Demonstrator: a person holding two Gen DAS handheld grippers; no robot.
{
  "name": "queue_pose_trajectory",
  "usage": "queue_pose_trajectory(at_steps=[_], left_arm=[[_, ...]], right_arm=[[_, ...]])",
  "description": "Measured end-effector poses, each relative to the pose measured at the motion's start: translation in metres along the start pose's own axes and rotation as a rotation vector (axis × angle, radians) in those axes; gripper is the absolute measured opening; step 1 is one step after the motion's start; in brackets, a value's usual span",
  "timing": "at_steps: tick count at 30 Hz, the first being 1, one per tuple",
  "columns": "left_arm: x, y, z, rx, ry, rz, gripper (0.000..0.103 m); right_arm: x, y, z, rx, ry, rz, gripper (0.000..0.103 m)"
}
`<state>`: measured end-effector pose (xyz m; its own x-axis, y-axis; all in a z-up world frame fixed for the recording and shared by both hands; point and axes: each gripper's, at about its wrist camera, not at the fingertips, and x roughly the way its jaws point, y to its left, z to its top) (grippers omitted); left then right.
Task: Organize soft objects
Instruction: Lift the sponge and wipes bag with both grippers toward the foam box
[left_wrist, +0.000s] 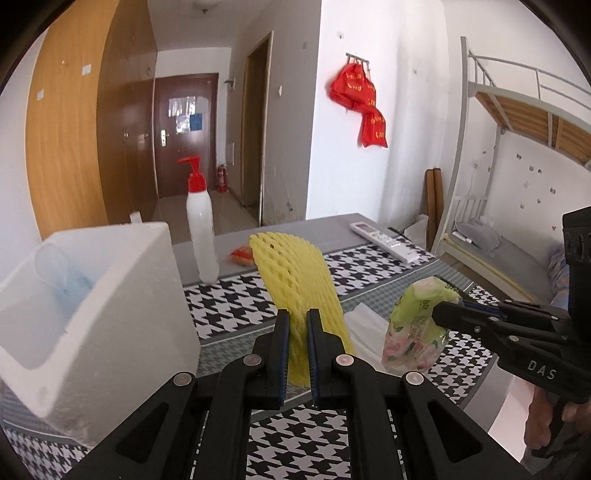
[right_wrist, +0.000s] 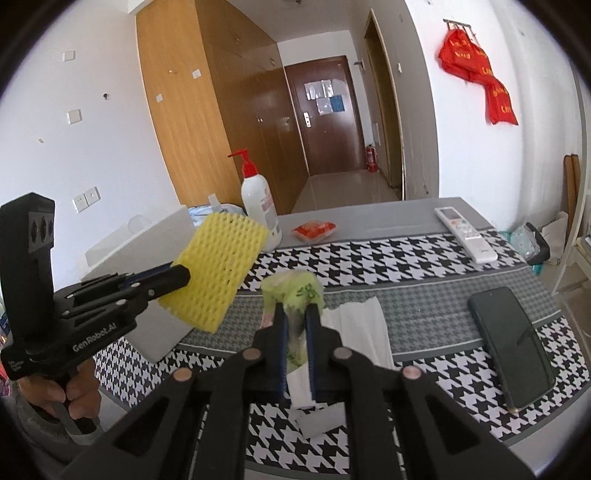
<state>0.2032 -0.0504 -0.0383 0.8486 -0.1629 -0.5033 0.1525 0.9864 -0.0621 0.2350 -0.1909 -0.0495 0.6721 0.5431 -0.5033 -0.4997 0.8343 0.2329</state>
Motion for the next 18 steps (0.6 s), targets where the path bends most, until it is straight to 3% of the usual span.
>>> queue_pose_trajectory(at_steps=[18], left_arm=[[-0.035, 0.009, 0.011, 0.030, -0.088, 0.027, 0.010]], right_arm=[[-0.014, 0.018, 0.018, -0.024, -0.076, 0.005, 0.008]])
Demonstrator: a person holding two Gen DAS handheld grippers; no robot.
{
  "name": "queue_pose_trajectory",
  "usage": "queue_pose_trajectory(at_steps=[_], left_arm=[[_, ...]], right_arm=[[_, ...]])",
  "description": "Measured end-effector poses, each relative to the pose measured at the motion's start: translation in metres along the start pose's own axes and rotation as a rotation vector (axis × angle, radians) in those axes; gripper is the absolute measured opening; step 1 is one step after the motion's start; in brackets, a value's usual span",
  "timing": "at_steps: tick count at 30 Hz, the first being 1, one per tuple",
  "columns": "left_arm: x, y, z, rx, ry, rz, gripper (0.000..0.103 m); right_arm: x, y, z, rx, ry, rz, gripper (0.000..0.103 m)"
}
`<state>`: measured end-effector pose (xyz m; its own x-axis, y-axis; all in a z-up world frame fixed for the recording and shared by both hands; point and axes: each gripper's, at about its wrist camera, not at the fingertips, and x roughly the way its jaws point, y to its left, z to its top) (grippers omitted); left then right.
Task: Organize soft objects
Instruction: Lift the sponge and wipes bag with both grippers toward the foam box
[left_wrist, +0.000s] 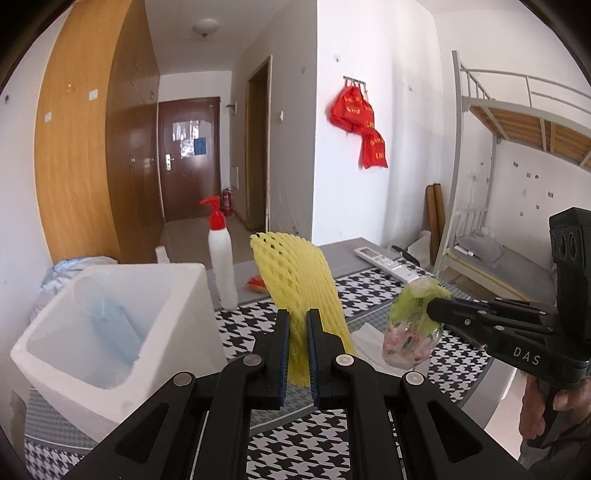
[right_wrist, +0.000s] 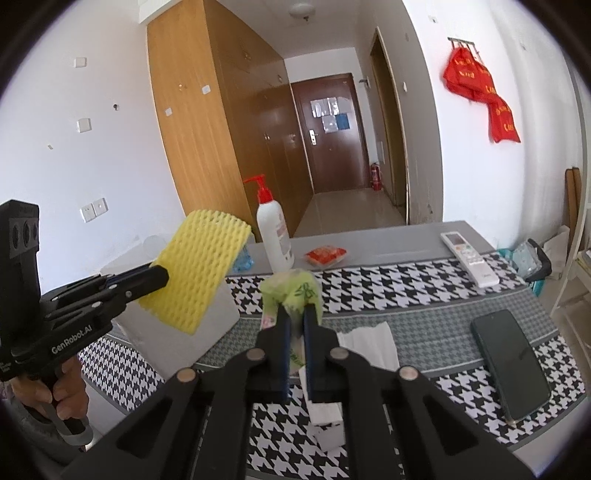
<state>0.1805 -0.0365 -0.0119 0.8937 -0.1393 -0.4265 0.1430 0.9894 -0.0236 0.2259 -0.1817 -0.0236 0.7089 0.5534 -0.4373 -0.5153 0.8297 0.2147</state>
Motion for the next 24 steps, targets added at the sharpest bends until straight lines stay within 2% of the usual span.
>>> queue_pose_trajectory(at_steps=[24], left_arm=[[-0.043, 0.042, 0.014, -0.015, -0.098, 0.114, 0.010]], right_arm=[[0.006, 0.052, 0.033, -0.071, -0.084, 0.068, 0.008]])
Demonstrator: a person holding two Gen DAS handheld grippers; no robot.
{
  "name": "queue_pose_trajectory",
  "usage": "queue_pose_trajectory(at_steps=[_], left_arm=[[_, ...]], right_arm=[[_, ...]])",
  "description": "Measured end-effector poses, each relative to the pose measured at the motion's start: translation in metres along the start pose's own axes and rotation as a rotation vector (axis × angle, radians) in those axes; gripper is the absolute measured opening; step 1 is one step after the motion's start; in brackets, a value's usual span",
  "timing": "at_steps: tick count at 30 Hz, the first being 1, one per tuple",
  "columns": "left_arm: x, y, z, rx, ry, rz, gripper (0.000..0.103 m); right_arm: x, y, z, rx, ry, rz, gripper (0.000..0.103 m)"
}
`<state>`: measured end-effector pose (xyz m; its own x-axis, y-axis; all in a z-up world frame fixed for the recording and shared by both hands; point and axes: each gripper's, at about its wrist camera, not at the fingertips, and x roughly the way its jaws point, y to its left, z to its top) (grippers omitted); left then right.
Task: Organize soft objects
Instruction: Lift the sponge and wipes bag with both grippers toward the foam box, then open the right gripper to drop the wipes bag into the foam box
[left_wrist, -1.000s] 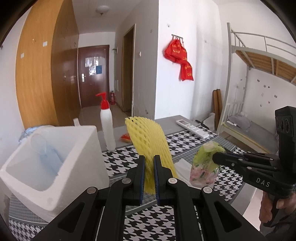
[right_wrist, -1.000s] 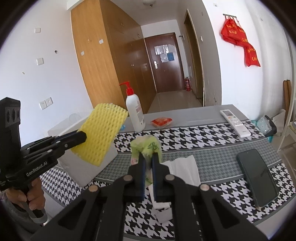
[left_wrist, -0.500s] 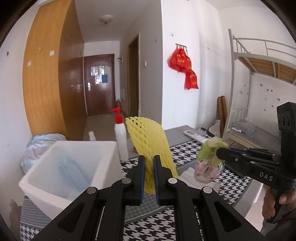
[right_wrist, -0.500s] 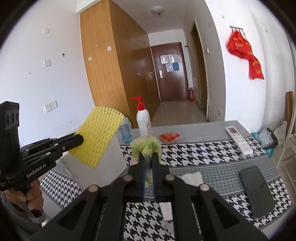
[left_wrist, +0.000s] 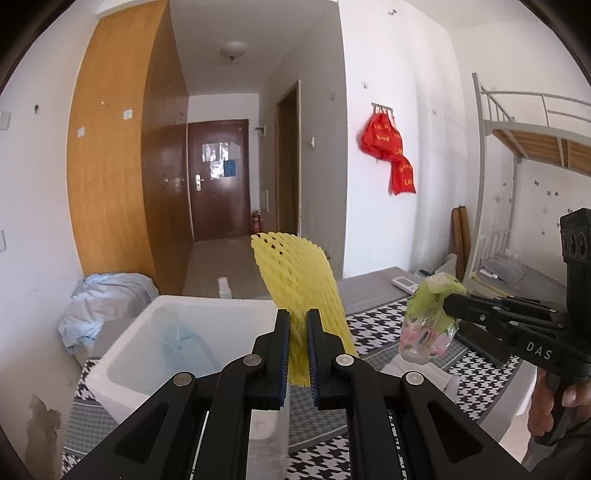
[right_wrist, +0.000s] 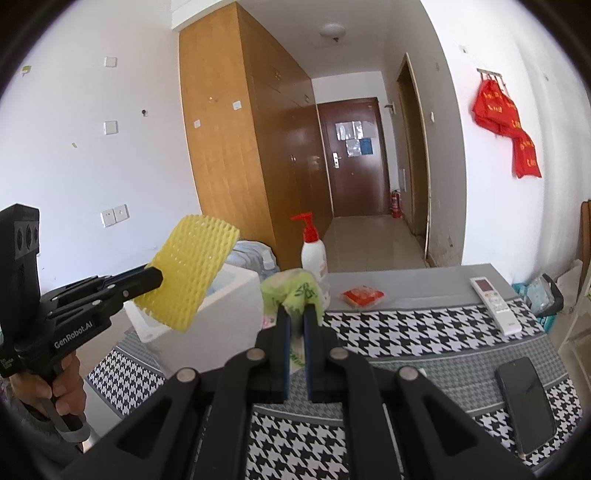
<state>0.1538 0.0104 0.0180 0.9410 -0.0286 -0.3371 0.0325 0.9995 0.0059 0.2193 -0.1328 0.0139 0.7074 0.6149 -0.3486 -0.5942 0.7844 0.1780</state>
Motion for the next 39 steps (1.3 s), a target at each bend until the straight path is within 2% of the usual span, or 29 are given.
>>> queue_pose_trajectory(at_steps=[15, 23, 29, 39], left_arm=[[-0.022, 0.041, 0.002, -0.052, -0.043, 0.075, 0.010], [-0.037, 0.066, 0.001, -0.066, -0.052, 0.150, 0.010], [-0.046, 0.086, -0.001, -0.078, -0.050, 0.208, 0.010], [-0.059, 0.109, -0.007, -0.109, -0.055, 0.258, 0.010]], right_arm=[[0.020, 0.039, 0.017, -0.049, -0.013, 0.059, 0.008], [0.036, 0.066, 0.027, -0.080, -0.021, 0.111, 0.009], [0.052, 0.084, 0.030, -0.092, -0.005, 0.149, 0.009], [0.072, 0.107, 0.033, -0.120, 0.025, 0.194, 0.009]])
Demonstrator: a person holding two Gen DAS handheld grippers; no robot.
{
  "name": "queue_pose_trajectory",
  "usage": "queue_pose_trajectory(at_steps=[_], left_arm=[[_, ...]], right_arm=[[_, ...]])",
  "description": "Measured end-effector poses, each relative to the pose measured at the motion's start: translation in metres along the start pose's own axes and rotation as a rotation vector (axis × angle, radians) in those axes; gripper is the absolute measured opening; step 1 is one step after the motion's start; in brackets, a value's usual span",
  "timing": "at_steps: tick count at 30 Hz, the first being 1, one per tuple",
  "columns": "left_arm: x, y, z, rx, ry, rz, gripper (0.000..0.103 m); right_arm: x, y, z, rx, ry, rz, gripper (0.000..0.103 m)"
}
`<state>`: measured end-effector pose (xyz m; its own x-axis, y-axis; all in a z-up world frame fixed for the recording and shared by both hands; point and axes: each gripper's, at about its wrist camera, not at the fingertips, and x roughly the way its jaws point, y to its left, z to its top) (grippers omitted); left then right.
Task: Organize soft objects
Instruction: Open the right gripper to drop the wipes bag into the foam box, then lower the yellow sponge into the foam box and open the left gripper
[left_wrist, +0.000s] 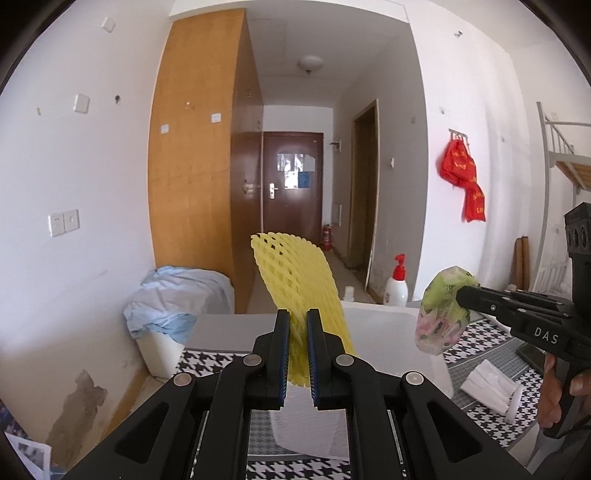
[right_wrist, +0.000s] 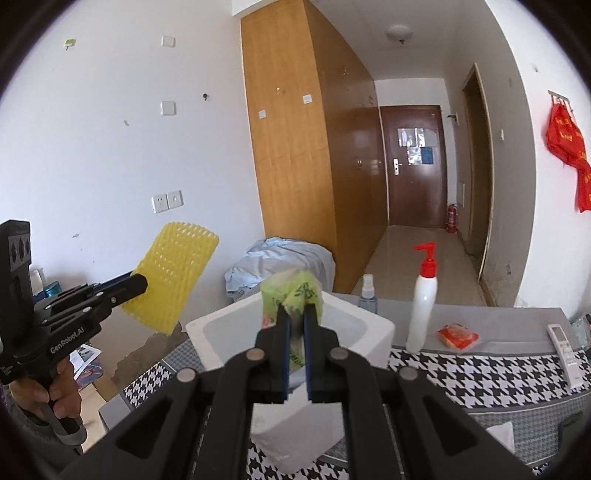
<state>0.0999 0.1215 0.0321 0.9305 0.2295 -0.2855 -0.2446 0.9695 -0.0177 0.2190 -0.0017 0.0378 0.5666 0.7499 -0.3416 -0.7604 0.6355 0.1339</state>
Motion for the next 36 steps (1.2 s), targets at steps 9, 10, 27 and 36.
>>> queue_pose_trajectory(at_steps=[9, 10, 27, 36], left_arm=[[0.000, 0.010, -0.001, -0.008, 0.002, 0.030, 0.010], [0.000, 0.012, -0.001, -0.011, 0.000, 0.034, 0.010], [0.005, 0.014, -0.002, -0.032, 0.015, 0.042, 0.010], [0.009, 0.019, -0.001, -0.030, 0.018, 0.025, 0.010]], right_arm=[[0.022, 0.009, 0.001, -0.007, 0.033, 0.016, 0.009], [0.024, 0.010, 0.001, -0.010, 0.038, 0.018, 0.009], [0.039, 0.014, -0.006, -0.010, 0.074, -0.009, 0.079], [0.036, 0.010, -0.008, -0.013, 0.080, -0.036, 0.091]])
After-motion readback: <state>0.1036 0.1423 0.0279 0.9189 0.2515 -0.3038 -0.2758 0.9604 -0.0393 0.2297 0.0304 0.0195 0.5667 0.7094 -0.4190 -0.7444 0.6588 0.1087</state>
